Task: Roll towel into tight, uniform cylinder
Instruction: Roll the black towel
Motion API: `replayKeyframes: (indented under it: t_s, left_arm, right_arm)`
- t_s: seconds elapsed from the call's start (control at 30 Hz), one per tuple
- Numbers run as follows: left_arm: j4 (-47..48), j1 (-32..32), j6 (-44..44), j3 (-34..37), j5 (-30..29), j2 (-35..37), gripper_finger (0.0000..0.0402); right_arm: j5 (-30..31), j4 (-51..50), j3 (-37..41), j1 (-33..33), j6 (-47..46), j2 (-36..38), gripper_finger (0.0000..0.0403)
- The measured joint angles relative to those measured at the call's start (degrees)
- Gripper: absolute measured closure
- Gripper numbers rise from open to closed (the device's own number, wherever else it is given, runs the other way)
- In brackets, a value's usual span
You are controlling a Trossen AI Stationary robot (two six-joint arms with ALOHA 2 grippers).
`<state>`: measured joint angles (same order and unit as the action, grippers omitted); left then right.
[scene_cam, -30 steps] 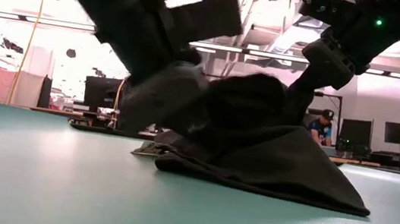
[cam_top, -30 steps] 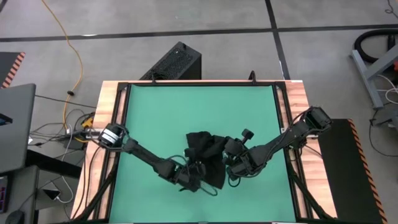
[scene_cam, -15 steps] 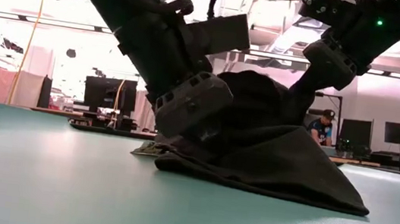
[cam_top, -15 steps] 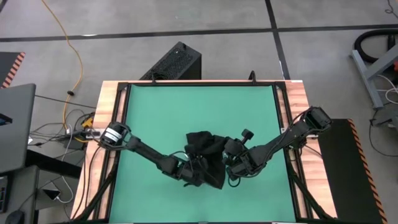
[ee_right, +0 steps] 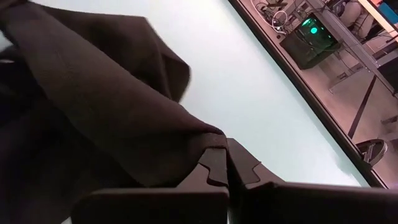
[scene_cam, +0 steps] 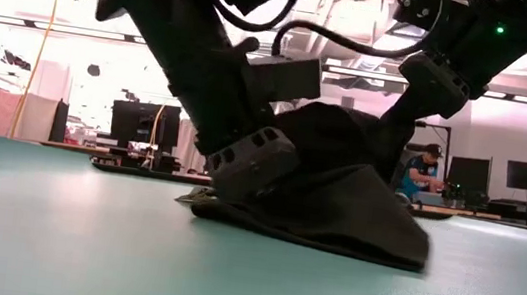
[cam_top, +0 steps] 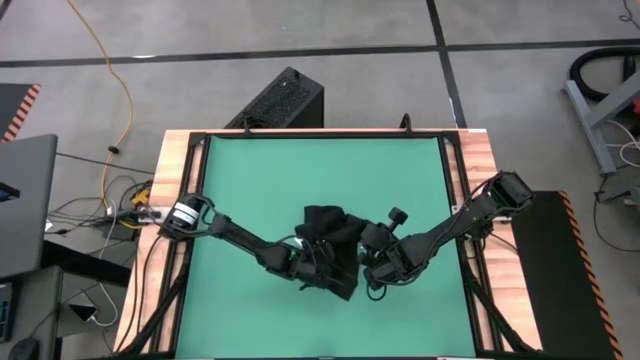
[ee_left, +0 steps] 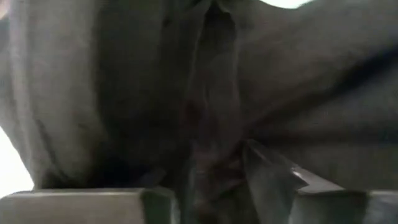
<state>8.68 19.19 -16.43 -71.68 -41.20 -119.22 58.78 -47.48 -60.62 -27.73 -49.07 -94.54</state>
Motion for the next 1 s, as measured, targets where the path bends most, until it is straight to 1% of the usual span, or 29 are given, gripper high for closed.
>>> replayKeyframes:
  t_s: [0.17,0.2,0.3,0.37,0.43,0.53,0.73,0.87,1.0]
  left_arm:
    - [0.55,-1.21,-1.33,0.00,0.04,0.00,0.0381]
    - [0.62,-1.26,-1.35,0.00,0.03,0.00,0.0391]
    - [1.52,-1.09,-1.19,0.02,0.66,0.58,0.0399]
    - [2.72,-0.48,-1.73,0.02,1.91,2.31,0.0400]
    - [5.76,0.43,-3.35,0.01,1.91,4.83,0.0401]
    - [12.83,1.77,-6.63,0.00,1.28,8.60,0.0401]
    - [25.44,3.88,-11.89,0.00,-2.83,15.91,0.0401]
    - [33.12,4.49,-13.65,0.00,-5.23,20.72,0.0401]
    - [40.08,4.53,-15.67,0.00,-9.63,25.79,0.0401]
  right_arm:
    - [-0.02,0.02,0.00,0.00,-0.01,0.00,0.0401]
    - [-0.02,0.00,0.00,0.00,-0.01,0.00,0.0401]
    - [-0.02,-0.02,0.00,0.00,-0.01,0.00,0.0401]
    - [-0.02,-0.02,0.00,0.00,-0.01,0.00,0.0401]
    - [-0.02,-0.07,0.00,0.00,-0.01,0.00,0.0401]
    - [-0.02,-0.26,0.00,0.02,0.01,0.00,0.0401]
    - [0.00,-0.34,-0.32,0.11,0.15,0.01,0.0401]
    - [0.04,-0.46,-2.13,0.11,3.50,0.56,0.0401]
    - [1.03,-1.39,-4.44,0.12,7.79,2.61,0.0401]
